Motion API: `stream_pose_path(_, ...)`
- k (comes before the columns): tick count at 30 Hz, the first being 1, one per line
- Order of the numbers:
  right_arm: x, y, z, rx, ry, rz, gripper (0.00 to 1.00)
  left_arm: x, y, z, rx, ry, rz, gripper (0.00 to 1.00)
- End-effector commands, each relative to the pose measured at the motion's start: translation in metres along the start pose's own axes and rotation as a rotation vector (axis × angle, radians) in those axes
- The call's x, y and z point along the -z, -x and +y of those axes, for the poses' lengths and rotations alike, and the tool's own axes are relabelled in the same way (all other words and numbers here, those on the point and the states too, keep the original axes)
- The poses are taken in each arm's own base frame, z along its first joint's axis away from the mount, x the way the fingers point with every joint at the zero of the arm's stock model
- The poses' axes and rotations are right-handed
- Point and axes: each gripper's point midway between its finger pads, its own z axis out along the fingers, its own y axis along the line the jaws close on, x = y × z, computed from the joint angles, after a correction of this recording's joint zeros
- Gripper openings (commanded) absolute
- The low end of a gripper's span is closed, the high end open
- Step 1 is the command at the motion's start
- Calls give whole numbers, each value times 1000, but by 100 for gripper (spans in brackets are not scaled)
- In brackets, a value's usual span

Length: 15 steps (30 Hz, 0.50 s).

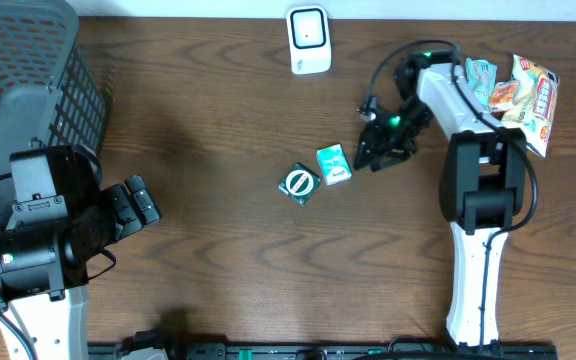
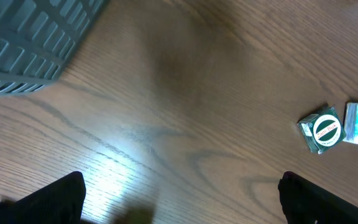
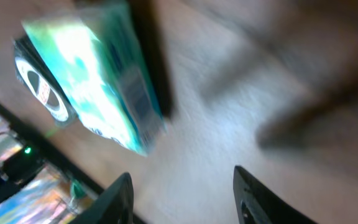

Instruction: Scan the item barcode

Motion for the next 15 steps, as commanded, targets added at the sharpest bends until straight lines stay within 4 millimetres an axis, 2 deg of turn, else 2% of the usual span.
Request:
stream_pose_path(1,13,-1,0,-27,-2,-3,46,0,1,4,14,19,-3,98)
stream_pose_path(2,16,-4,2,-31,0,3,45,0,1,4,14,19,-3,97)
stream_pose_path(4,20,-8,11,-21,-1,17,37,0,1,4,14,19,-3,98)
stream_pose_path(7,21,-15,28,31,-10,32,15,0,1,4,14,19,-3,98)
stream_pose_path(8,21,-17,36,49,-16,33,12,0,1,4,14,19,-3,98)
stream_pose_path(15,23,-25,80,170,-56,17,11,0,1,4,14,19,-3,97)
